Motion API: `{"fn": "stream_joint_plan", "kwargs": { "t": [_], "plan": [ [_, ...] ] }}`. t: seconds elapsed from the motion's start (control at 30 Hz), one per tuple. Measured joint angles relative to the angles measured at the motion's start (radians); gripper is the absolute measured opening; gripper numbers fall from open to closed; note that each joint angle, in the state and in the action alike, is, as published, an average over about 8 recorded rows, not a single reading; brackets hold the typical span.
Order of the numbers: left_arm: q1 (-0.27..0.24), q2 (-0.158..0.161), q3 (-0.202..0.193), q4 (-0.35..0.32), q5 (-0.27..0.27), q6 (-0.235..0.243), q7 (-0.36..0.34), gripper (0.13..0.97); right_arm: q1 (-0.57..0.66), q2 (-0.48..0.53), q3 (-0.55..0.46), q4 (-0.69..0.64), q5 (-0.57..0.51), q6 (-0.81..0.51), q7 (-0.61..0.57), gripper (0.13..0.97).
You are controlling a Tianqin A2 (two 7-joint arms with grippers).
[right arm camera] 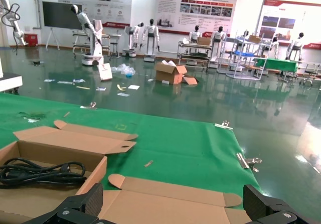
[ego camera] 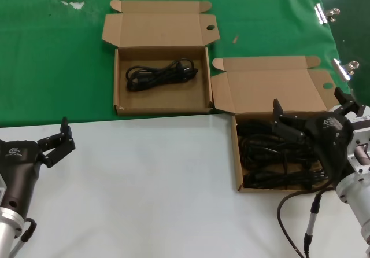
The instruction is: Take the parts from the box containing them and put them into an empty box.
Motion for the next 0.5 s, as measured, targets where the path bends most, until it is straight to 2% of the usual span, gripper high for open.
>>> {"fn": "stream_joint_plan", "kwargs": {
  "t": [0.5],
  "plan": [
    [0.000, 0.000, 0.000, 0.000, 0.000, 0.000, 0.000, 0.966, -0.001, 0.000, 0.001, 0.001, 0.000, 0.001, 0.001, 0.966]
  ]
}}
